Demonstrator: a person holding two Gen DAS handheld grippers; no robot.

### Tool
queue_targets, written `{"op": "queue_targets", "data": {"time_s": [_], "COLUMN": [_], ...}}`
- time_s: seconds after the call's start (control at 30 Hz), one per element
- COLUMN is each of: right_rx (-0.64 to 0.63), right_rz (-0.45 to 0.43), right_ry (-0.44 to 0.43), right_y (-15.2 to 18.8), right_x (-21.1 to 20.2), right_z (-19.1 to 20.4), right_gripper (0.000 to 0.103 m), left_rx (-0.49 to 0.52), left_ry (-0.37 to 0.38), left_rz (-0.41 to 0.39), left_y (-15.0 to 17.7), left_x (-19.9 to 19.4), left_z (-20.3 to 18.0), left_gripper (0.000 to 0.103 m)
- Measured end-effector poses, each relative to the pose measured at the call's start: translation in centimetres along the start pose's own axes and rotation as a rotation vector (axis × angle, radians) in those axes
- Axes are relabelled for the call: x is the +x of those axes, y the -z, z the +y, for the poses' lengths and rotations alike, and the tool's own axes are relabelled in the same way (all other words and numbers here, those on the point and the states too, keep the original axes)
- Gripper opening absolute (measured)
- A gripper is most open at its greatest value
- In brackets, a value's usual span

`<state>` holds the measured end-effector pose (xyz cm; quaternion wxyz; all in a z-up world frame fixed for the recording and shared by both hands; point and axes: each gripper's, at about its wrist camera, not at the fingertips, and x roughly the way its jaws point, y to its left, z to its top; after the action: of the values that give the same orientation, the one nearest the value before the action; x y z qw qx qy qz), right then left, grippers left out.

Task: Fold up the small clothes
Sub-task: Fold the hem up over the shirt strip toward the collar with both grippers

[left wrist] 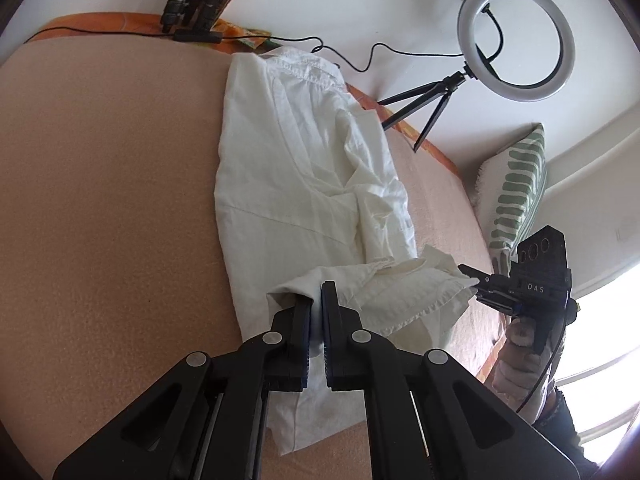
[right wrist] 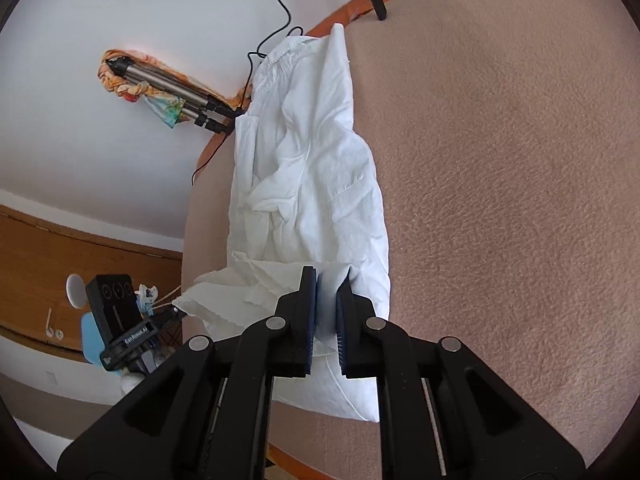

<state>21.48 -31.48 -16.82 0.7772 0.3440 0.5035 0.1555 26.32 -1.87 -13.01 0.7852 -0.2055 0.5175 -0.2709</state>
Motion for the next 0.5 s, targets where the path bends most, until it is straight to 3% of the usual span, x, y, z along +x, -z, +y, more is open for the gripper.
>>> {"op": "queue_targets", "data": {"time_s": [0.1,0.2,0.3,0.37,0.5], "right_rx": [-0.037,0.01,0.054,-0.028,-0.231], "right_rz": [0.002,-0.039,-0.074,-0.087,-0.002], "right_ry": [-0.035,-0.033,-0.024,0.02,0.046], "right_y": [0.5,-0.7,-1.6,-0.8,2.4], "right_x": [-1.5,-2.2,-3.2,-4.1,-2.9], "right_z": [0.5,-0.4,-1.2,-0.2,3.2], "right_gripper": [0.022,0.038,0.04,0.04,0.04], "left_rx": [0.052,0.022,-0.039,-0.036,-0.07], "left_ry": [-0.039,-0.079,-0.081,-0.091,-0.088], "left_rz": [0.02,0.041,0.023,0.002,-0.043], "left_y": [-0.5,-0.1,0.0,0.1,-1.0], "left_x": [0.4,1.2,0.7,0.0,-1.7], "left_z": [-1.4,-0.8,0.4,0.8,1.5], "left_gripper": [0.011,0.011,0.011,0.014,0.019]}}
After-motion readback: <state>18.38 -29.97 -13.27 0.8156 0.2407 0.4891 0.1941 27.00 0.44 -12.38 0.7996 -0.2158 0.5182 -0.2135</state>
